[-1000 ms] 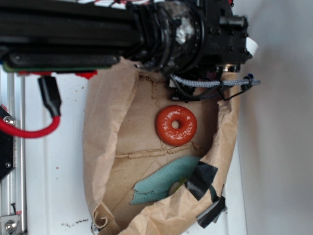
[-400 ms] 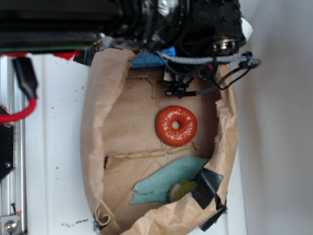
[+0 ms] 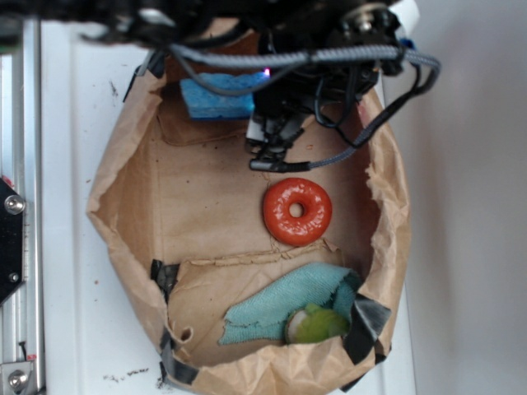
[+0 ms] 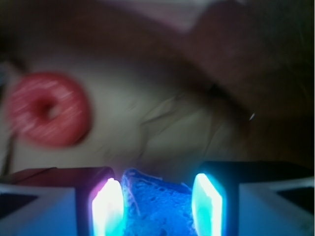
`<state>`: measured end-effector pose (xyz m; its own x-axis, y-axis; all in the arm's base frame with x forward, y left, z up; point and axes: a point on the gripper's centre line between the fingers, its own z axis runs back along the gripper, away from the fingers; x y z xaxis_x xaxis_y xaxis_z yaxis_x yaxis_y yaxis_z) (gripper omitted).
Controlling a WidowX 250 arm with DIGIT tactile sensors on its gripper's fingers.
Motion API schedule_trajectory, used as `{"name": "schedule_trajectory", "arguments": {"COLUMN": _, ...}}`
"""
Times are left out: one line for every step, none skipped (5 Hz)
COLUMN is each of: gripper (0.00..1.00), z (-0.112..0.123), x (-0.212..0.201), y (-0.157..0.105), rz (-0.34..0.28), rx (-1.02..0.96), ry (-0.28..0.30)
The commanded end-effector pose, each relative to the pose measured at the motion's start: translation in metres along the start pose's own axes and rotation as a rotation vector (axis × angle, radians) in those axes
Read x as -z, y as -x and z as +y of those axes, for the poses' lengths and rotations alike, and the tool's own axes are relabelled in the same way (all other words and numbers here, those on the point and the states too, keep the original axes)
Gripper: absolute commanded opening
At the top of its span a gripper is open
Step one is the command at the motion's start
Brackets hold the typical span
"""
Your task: Grab the blue sponge.
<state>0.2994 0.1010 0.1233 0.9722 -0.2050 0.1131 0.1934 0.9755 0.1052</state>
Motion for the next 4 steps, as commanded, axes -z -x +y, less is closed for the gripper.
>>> {"name": "schedule_trajectory", "arguments": {"gripper": 0.0, "z": -0.041, "x": -0.079, "y": -0.002, "rz": -0.104, "rx": 0.036, "ry": -0.103}}
{"name": "schedule_trajectory", "arguments": {"gripper": 0.0, "z": -0.046, "x": -0.107, "y": 0.001, "rz": -0.127, "rx": 0.043, "ry": -0.098}}
{"name": "schedule_trajectory", "arguments": {"gripper": 0.0, "z": -0.052, "x": -0.133, "y": -0.001, "rz": -0.15, "rx": 0.06, "ry": -0.06}}
{"name": "schedule_trajectory", "arguments": {"gripper": 0.0, "z": -0.059, "x": -0.145, "y": -0.001, "rz": -0.157, "rx": 0.069, "ry": -0.155}}
